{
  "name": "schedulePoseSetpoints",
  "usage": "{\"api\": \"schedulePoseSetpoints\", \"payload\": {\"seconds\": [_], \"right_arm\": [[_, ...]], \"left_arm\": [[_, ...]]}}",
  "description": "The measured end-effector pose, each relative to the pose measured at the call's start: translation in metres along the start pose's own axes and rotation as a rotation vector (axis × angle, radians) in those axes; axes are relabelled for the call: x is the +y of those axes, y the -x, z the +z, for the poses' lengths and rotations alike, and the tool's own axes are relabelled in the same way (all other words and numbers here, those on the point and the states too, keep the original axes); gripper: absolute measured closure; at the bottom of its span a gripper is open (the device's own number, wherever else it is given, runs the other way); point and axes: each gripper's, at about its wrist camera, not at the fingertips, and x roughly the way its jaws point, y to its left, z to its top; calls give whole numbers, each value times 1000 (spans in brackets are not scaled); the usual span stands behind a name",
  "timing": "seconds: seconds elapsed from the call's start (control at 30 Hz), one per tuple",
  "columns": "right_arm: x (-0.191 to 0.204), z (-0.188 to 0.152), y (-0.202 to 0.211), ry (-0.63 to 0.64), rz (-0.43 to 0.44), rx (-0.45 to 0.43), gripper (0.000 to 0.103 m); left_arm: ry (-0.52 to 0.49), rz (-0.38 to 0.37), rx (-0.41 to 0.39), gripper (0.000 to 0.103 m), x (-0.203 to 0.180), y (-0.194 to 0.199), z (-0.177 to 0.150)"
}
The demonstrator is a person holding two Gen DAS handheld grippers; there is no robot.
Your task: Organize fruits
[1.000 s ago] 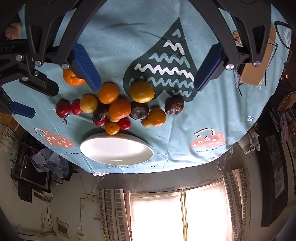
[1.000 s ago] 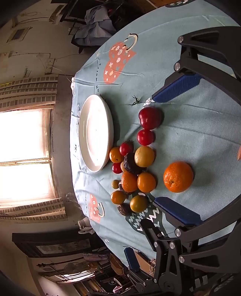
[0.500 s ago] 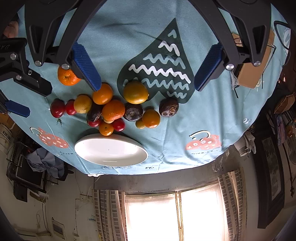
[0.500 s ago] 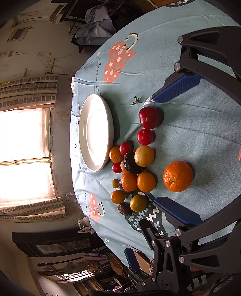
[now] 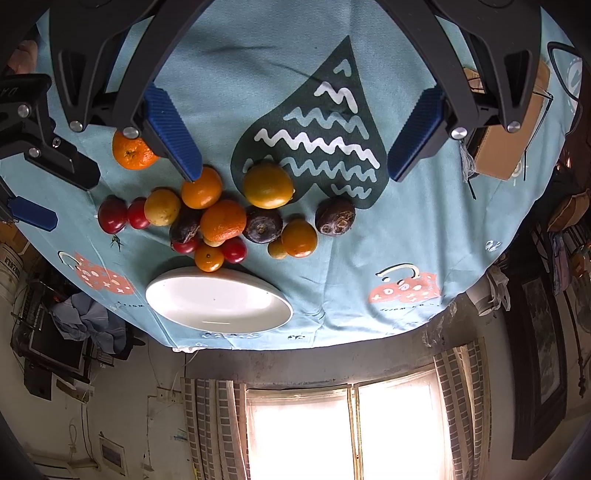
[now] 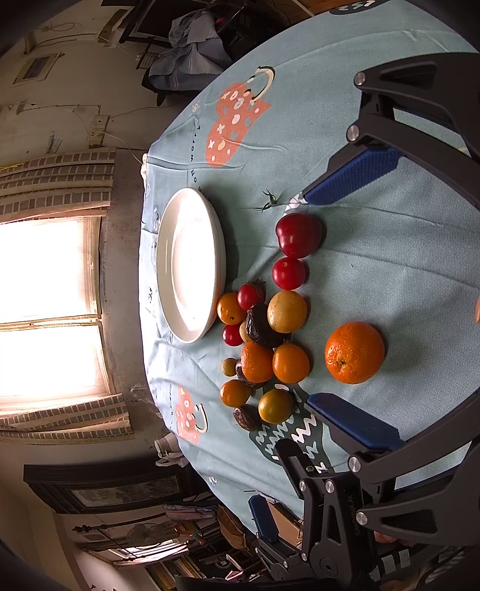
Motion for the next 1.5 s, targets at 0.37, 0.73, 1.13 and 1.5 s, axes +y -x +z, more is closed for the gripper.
{"api": "schedulePoseSetpoints", "payload": {"seconds": [0.37, 0.73, 1.13, 1.5], "right_arm": [[0, 0, 0, 0, 0, 0, 1], [0, 0, 1, 0, 0, 1, 1], [0, 0, 1, 0, 0, 0, 1], [-1, 0, 1, 1, 1, -1, 1]], "left_arm": [[1, -1, -1, 2, 0, 0, 0], [1, -2, 2, 2, 1, -1, 0], [2, -3, 3, 2, 1, -2, -1], [3, -4, 5, 2, 1, -3, -3]]}}
